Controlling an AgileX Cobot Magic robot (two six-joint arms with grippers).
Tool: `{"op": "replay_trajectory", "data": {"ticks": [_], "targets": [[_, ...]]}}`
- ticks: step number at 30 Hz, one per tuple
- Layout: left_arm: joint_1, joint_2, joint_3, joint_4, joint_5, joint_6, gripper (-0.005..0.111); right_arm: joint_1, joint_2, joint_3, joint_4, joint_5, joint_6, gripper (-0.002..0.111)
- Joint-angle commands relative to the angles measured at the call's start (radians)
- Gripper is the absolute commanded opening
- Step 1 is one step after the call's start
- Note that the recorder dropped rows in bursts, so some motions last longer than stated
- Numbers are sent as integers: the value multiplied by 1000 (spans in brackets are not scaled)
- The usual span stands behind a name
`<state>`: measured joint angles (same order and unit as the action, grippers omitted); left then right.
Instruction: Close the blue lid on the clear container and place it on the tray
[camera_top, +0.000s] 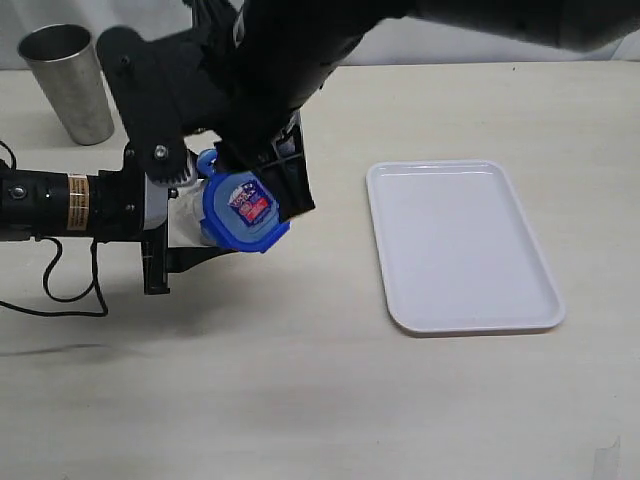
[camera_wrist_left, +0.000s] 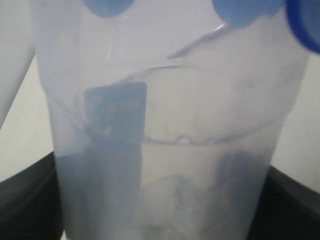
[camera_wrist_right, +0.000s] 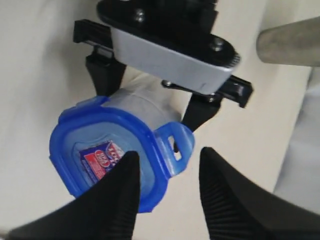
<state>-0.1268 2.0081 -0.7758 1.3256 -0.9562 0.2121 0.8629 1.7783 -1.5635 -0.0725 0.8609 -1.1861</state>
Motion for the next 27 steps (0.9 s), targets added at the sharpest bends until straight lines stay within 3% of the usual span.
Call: {"op": "replay_trajectory", "data": {"ticks": [1, 9, 27], "targets": [[-3, -11, -6, 17, -22, 28, 0, 2, 45, -3, 5, 74, -28, 38], [-3, -11, -6, 17, -23, 53, 0, 2, 66, -7, -15, -5, -63, 38], [-3, -11, -6, 23, -117, 49, 0, 2, 151, -7, 10, 45, -82, 38]]}}
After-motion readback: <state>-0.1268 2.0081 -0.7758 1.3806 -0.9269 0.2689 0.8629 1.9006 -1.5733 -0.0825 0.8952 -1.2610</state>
